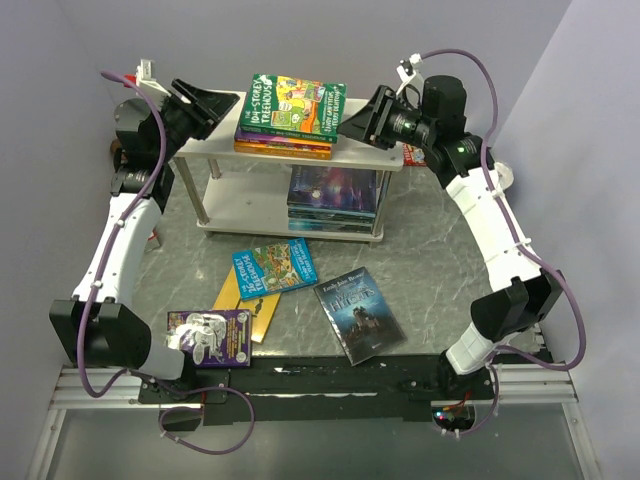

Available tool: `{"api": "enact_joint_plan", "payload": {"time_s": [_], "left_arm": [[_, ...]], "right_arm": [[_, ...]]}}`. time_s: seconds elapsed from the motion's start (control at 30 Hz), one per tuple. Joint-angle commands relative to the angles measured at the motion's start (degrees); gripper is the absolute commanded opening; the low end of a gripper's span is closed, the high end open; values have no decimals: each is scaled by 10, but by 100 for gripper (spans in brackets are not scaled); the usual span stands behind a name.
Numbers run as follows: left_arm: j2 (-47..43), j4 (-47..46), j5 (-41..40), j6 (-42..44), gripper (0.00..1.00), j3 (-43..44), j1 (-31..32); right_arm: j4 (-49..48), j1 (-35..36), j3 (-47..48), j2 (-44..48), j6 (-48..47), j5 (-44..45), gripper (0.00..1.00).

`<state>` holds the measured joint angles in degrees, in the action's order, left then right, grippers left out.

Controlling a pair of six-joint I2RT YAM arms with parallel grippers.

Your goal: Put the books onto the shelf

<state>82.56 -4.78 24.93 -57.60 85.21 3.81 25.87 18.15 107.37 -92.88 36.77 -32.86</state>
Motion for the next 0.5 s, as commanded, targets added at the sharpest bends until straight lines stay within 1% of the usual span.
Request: {"api": "enact_joint_plan", "payload": {"time_s": [0.0, 0.13, 0.27, 0.47], "left_arm": [[1, -9, -8, 20, 54, 17, 3], [5, -16, -4, 13, 53, 16, 3], [8, -18, 0, 13, 50, 19, 7], [10, -13, -1, 20, 48, 17, 15]], "right_arm": [[-9, 8, 35, 1, -13, 10, 48], [2, 12, 53, -12, -16, 9, 46], [4, 16, 60, -18, -18, 7, 41], [19, 21, 77, -34, -22, 6, 41]]}}
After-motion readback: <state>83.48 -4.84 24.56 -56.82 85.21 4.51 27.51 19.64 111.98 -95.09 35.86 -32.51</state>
